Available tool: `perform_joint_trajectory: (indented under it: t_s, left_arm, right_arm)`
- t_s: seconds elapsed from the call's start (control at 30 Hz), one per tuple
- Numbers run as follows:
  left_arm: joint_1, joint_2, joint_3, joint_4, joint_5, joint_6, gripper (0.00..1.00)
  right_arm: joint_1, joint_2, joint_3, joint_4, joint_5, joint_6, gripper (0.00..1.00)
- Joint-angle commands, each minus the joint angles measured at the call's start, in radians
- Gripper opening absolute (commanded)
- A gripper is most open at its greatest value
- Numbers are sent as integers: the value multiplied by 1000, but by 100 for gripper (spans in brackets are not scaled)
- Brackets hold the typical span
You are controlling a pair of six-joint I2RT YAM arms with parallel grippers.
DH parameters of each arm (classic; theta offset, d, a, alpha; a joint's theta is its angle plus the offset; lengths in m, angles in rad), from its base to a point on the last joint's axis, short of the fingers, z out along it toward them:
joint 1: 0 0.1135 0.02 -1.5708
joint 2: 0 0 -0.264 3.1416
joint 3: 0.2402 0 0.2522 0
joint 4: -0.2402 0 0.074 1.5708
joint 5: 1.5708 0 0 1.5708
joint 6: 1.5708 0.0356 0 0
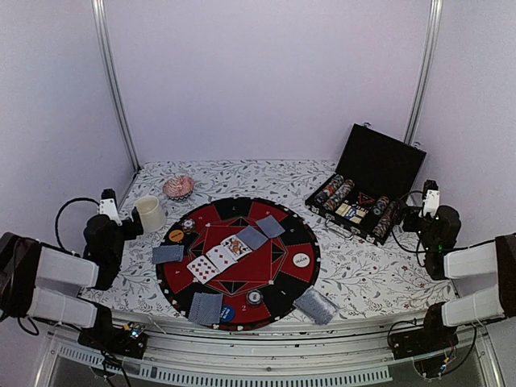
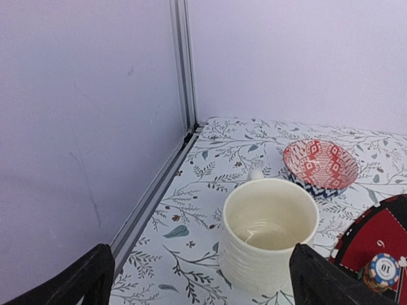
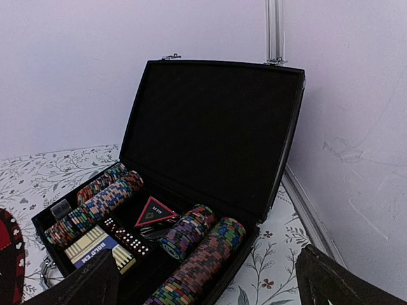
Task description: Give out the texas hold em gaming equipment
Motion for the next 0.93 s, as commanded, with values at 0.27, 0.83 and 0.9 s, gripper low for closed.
perform_joint_trajectory:
  t_s: [0.27, 0.83, 0.9]
  left_arm:
    - [21, 389, -29, 677, 149, 141, 98]
    - [81, 366, 82, 444, 215, 72, 98]
    - [89, 365, 83, 437, 222, 65, 98]
  right_arm:
    - [-5, 335, -68, 577, -96, -85, 99]
    - [-5, 336, 8, 430, -87, -83, 99]
    - [-5, 336, 7, 431, -87, -83, 99]
